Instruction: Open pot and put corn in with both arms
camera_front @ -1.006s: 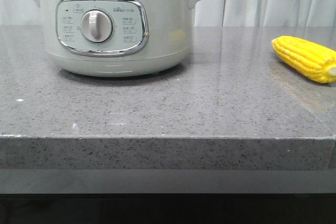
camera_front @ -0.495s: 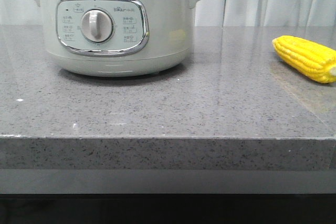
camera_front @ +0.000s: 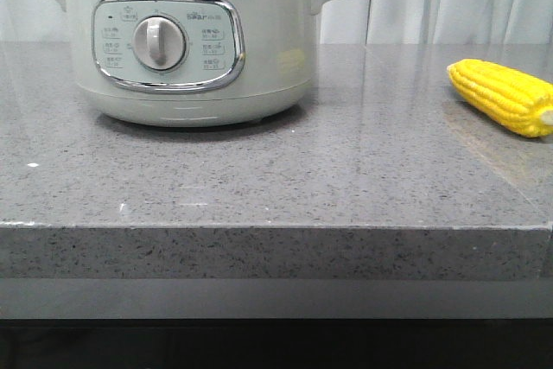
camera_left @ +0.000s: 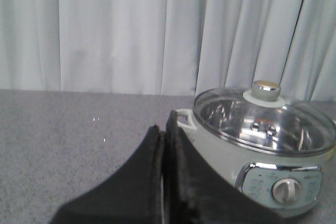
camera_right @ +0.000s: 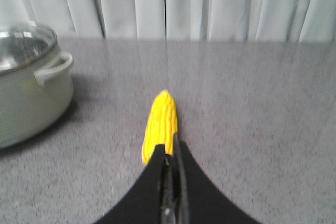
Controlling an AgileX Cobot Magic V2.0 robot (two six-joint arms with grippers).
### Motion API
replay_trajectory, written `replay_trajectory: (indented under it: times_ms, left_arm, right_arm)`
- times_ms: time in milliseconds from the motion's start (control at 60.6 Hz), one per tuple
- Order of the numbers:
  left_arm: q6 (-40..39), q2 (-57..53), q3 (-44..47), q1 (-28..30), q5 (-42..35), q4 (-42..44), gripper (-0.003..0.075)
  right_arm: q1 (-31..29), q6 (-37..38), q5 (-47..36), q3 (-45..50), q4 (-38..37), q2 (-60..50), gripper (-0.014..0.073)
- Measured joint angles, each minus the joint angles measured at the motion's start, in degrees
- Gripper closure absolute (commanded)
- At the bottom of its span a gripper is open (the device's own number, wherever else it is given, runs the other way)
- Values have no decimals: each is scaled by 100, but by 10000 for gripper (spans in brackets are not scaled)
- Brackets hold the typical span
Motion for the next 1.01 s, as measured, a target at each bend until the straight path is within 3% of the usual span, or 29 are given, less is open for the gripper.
replay_trajectory:
  times_ms: [445,544,643,808,891,1006]
  left_arm:
    - [0,1183,0,0,80,24,740]
    - [0,1366,0,0,80,114,699]
    - [0,1535,0,0,63,230,547]
    - [0,1737,0,0,-157,298,179]
    - [0,1857,0,0,-382,311,141]
    - [0,2111,0,-24,-744,162,159]
  right_arm:
    - [0,0,223,-23,-11,814,658]
    - [0,0,223,-23,-11,815,640]
    - [0,0,223,-23,-11,823,500]
    - [0,0,223,-23,-11,823,99]
    - [0,0,223,-23,-22,823,-33]
    - [0,0,223,-23,-22,823,-54]
